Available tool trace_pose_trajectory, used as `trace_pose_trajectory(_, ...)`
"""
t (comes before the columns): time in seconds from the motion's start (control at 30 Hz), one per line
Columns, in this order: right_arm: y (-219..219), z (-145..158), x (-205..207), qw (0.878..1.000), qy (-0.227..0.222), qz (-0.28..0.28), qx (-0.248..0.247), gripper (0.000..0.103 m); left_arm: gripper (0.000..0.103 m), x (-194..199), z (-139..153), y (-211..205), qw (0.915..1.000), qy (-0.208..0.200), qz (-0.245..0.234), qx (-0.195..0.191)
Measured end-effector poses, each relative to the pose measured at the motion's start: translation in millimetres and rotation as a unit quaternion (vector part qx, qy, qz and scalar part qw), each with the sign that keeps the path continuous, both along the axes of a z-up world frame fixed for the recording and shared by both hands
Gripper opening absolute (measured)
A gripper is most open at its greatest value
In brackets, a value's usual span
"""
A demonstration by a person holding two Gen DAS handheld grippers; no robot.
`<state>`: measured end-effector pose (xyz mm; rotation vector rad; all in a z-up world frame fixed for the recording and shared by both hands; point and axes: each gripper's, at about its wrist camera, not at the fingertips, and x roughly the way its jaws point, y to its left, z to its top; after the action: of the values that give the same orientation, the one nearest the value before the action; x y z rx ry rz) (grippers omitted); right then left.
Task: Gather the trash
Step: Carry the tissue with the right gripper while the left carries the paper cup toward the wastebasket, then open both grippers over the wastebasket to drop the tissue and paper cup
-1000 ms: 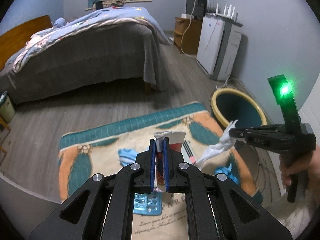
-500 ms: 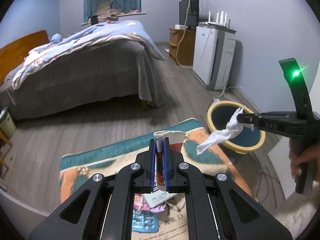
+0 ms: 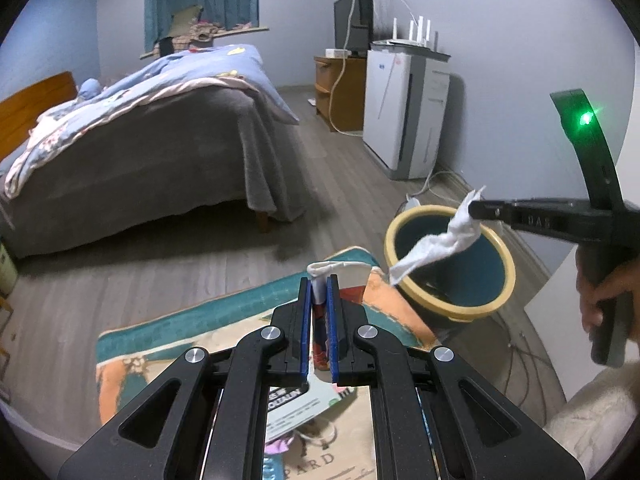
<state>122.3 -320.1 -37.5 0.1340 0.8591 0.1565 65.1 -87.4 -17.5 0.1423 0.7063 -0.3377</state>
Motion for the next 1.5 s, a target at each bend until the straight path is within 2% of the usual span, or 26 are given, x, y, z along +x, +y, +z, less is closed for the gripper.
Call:
trace_pose_trajectory(0.67, -92.4, -23.5, 21.8, 0.997, 0.021, -0.074, 0.018, 0.000, 0.008, 10.3, -7.0, -73.8, 0.9981, -0.005, -0.046, 0.040)
trace_pose_trajectory(0.83, -110.8, -34.7, 25.4, 0.995, 0.034, -0.085, 0.034, 0.000, 0.008, 18.0, -6.8, -96.5, 0.9976, -0.002, -0.063, 0.028)
trace_pose_trajectory(1.0, -125.7, -39.6, 28.1, 0.994, 0.036, -0.104, 0.030, 0.000, 0.008, 31.6, -11.0, -123.8, 0.9958, 0.022, -0.089, 0.003)
trace_pose_trajectory(1.23, -146.8, -62.8, 34.9, 0.988, 0.066, -0.138, 0.022, 0.000, 0.008, 43.1, -26.4, -155.8, 0.9912, 0.040, -0.125, 0.018)
trace_pose_trajectory(1.5, -158.0, -81.5, 42.6, 0.983, 0.095, -0.160, 0.010, 0.000, 0.008, 63.3, -60.3, -186.3, 0.9854, 0.063, -0.153, 0.038)
